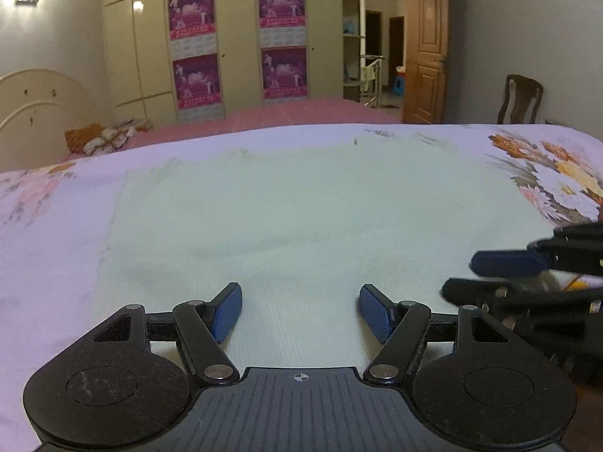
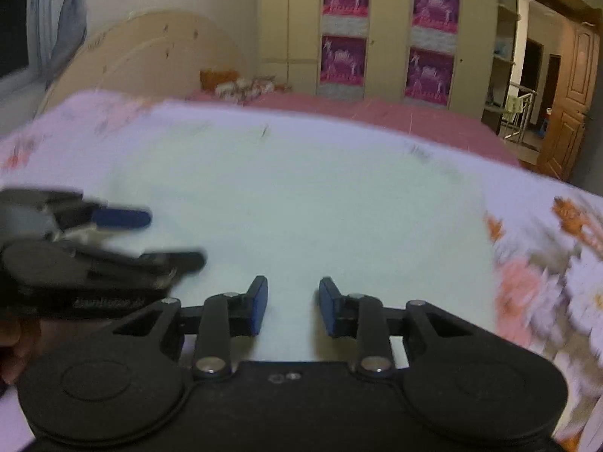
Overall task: Fold small clothes
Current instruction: 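Move both tools back over the folded sweater, then grasp the sweater edge with the left gripper and lift it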
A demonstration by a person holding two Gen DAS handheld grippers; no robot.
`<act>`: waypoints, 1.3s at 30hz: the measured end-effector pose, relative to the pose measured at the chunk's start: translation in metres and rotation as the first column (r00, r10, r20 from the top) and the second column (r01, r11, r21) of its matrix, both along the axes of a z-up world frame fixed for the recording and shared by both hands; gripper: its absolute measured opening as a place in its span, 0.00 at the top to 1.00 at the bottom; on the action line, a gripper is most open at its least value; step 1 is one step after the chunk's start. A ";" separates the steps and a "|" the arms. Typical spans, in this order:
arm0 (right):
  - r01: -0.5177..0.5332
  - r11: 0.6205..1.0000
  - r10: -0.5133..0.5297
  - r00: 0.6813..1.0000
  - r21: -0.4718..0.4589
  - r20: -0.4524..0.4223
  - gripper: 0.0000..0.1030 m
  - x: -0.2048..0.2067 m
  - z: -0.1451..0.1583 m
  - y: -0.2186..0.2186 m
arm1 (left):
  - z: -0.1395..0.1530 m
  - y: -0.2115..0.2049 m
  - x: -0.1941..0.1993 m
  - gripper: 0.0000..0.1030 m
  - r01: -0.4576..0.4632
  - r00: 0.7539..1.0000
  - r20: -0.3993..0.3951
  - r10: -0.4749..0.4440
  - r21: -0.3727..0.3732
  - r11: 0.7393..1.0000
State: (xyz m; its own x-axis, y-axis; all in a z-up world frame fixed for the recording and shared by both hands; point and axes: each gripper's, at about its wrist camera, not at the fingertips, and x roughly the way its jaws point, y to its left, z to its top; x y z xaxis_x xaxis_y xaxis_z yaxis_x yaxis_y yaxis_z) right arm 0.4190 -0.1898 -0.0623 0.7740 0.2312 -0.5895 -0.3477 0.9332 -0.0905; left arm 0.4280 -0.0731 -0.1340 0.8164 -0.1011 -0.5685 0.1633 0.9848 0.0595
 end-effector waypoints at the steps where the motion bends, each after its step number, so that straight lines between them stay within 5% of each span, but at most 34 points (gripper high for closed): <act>1: 0.003 1.000 -0.003 1.000 -0.018 0.012 0.71 -0.002 0.000 0.002 | 0.003 0.002 -0.003 0.33 -0.009 1.000 0.000 0.009 -0.007 1.000; 8: 0.008 0.999 -0.008 1.000 -0.048 -0.001 0.70 -0.011 0.007 -0.013 | 0.003 0.036 -0.026 0.33 -0.065 0.998 -0.022 0.064 -0.025 0.998; 14: 0.195 0.981 -0.195 0.980 0.013 -0.032 0.70 -0.017 0.007 -0.077 | -0.001 0.070 -0.039 0.33 -0.119 0.993 -0.032 0.118 -0.038 0.992; 24: 0.191 0.982 -0.191 0.981 -0.016 -0.039 0.70 -0.018 0.005 -0.069 | 0.000 0.059 -0.036 0.33 -0.140 0.988 -0.061 0.139 -0.007 0.990; 35: 0.235 0.970 -0.231 0.971 0.068 -0.055 0.70 -0.018 0.013 -0.074 | 0.000 0.056 -0.035 0.33 -0.141 0.988 -0.066 0.141 0.009 0.990; 39: 0.205 0.979 -0.205 0.978 -0.013 -0.041 0.69 -0.020 0.002 -0.064 | -0.001 0.058 -0.036 0.33 -0.138 0.988 -0.067 0.138 0.007 0.990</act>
